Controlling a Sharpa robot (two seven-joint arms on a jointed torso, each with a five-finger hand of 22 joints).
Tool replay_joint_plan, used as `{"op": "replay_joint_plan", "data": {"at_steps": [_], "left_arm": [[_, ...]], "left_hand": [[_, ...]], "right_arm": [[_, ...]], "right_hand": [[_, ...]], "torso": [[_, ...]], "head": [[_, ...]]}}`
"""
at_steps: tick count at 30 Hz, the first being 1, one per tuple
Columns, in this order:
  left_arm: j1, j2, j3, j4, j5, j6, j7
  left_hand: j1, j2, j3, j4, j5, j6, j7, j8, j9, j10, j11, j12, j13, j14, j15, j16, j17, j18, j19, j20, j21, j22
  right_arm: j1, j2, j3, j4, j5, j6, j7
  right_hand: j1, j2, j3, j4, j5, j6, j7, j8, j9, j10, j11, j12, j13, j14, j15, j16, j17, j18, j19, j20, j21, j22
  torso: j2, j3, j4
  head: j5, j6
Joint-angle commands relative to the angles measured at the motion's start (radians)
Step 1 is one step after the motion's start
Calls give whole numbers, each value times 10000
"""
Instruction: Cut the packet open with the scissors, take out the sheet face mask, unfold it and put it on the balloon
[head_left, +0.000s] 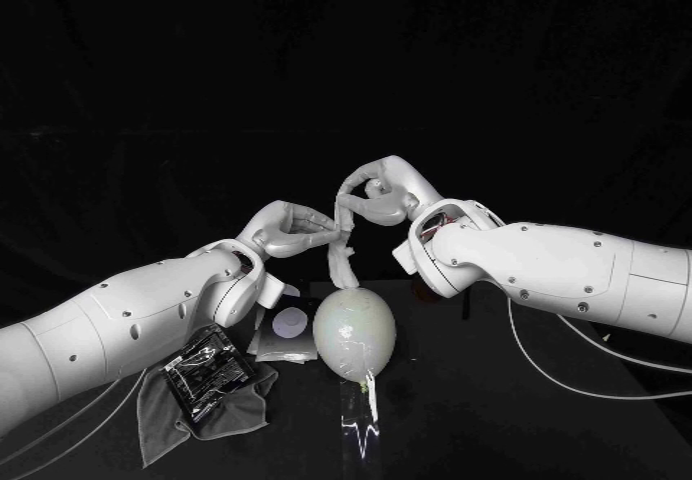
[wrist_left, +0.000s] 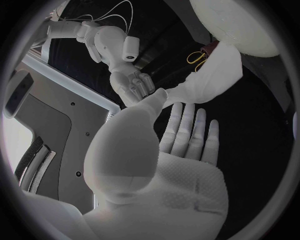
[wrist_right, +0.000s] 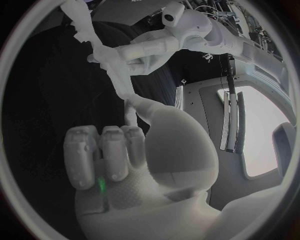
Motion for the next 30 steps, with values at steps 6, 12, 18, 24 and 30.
{"op": "replay_joint_plan", "data": {"at_steps": [6, 12, 18, 24, 30], "left_arm": [[12, 2, 14, 37, -70, 361, -47], [12, 21, 14, 39, -55, 378, -25], [12, 28, 14, 44, 15, 361, 35], [13, 0, 15, 46, 236, 233, 130], [13, -113, 19, 120, 508, 170, 199]], "left_hand": [[-21, -9, -24, 83, 13, 42, 34, -38, -28, 55, 53, -66, -11, 48, 39, -74, -18, -177, -140, -4, -63, -21], [337, 547, 348, 121, 15, 264, -105, 16, -54, 233, -50, -76, -5, 242, -41, -73, -1, -141, -65, 0, -79, -11], [656, 1167, 987, 196, 18, 610, -262, 165, -32, 548, -175, -123, -19, 565, -147, -36, 33, -63, 49, -2, -84, 3], [705, 1486, 1457, 308, 1, 817, -396, 391, 86, 1007, -319, -146, -20, 1005, -293, -6, 91, 4, 444, 3, -17, 51], [632, 1389, 1675, 374, 10, 774, -423, 523, 183, 1142, -336, -312, -34, 1125, -313, -141, 85, 7, 487, 4, -25, 45]], "right_arm": [[8, 24, 11, 18, -130, -19, 26], [8, 14, 11, 24, -130, -21, 21], [8, 17, 11, 13, -130, -9, 14], [8, 5, 11, -54, -130, 10, -9], [8, -56, 9, -165, -131, 43, -62]], "right_hand": [[102, -13, 45, 4, 23, 78, -8, 31, 50, 1098, -40, 34, 2627, 1081, -68, 35, 2630, -64, 1104, -6, 35, 2628], [102, -13, 45, 4, 23, 78, -8, 31, 50, 1098, -40, 34, 2627, 1081, -68, 35, 2630, -64, 1104, -6, 35, 2628], [102, -13, 45, 4, 23, 78, -8, 31, 50, 1098, -40, 34, 2627, 1081, -68, 35, 2630, -64, 1104, -6, 35, 2628], [102, -13, 45, 4, 23, 78, -8, 31, 50, 1098, -40, 34, 2627, 1081, -68, 35, 2630, -64, 1104, -6, 35, 2628], [102, -13, 45, 4, 23, 78, -8, 31, 50, 1098, -40, 34, 2627, 1081, -68, 35, 2630, -64, 1104, -6, 35, 2628]], "torso": [[5, -1, 2], [-6, -3, 6], [-8, 2, 6], [-1, -2, 1], [-1, -3, 1]], "head": [[-48, -5], [-58, -1], [-52, -18], [-75, -18], [-84, -15]]}}
